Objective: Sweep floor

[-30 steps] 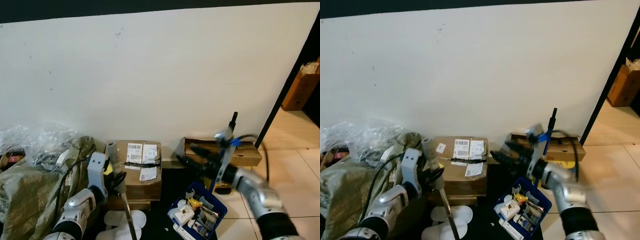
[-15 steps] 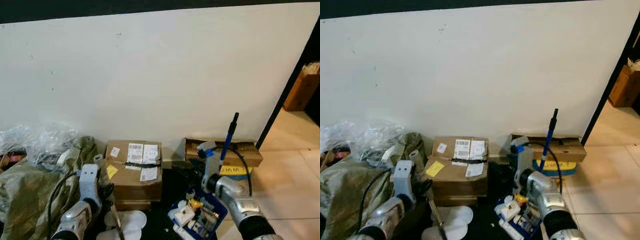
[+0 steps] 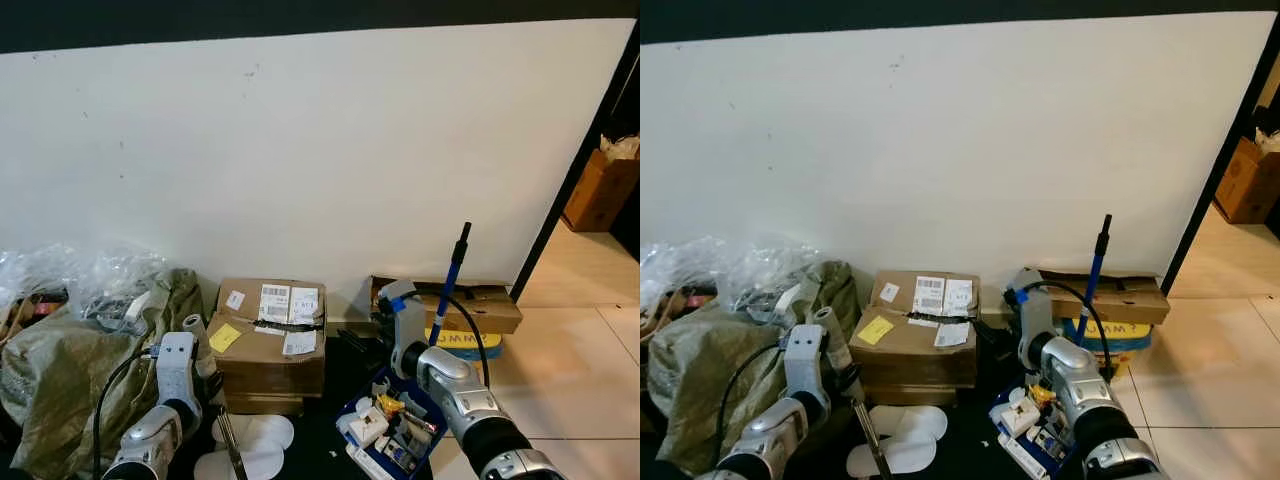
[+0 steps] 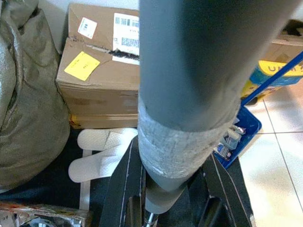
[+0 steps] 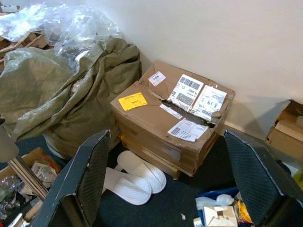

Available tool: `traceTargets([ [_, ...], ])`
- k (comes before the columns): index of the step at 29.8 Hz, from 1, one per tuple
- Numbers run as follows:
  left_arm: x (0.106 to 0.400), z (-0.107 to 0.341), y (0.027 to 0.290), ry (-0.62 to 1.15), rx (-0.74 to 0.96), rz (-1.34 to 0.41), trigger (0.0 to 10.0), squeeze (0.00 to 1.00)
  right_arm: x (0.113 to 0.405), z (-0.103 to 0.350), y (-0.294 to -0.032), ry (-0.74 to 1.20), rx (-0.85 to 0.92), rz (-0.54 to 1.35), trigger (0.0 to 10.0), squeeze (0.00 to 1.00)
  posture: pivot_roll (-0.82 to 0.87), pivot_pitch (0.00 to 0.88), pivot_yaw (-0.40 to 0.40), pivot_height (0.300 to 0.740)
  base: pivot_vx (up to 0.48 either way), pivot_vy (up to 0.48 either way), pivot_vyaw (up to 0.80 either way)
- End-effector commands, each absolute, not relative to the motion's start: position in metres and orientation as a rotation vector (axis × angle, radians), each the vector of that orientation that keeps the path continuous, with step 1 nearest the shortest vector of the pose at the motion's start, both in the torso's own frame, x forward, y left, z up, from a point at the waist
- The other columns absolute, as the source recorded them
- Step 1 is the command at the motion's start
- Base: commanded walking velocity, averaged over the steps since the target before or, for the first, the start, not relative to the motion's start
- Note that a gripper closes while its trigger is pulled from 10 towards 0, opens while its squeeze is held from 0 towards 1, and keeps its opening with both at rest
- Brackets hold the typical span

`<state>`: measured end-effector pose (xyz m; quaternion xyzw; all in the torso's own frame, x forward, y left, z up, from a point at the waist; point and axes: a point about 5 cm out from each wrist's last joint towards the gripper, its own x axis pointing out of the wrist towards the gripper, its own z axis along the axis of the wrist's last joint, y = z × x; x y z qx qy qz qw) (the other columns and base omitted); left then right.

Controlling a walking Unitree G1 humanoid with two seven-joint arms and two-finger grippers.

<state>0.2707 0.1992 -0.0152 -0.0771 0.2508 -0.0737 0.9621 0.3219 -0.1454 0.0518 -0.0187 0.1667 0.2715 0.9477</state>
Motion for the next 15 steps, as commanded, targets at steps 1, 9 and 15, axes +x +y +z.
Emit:
traceTargets([
  [1, 0.2783, -0.0089, 0.1979, 0.484, -0.142, -0.156, 10.0, 0.00, 0.3238, 0.0529, -0.1395, 0.326, -0.066, 0.567, 10.0, 0.00, -0.03, 0.000, 0.012, 0.740, -0.368, 0.000, 0.00],
  [9, 0.2827, -0.0046, 0.1968, 0.466, -0.134, -0.170, 10.0, 0.00, 0.3247, 0.0512, -0.1373, 0.320, -0.083, 0.571, 10.0, 0.00, -0.04, 0.000, 0.012, 0.740, -0.371, 0.000, 0.00],
  [15, 0.2842, -0.0030, 0.1964, 0.458, -0.132, -0.176, 10.0, 0.00, 0.3255, 0.0511, -0.1374, 0.316, -0.095, 0.571, 10.0, 0.00, -0.04, 0.000, 0.013, 0.740, -0.372, 0.000, 0.00],
])
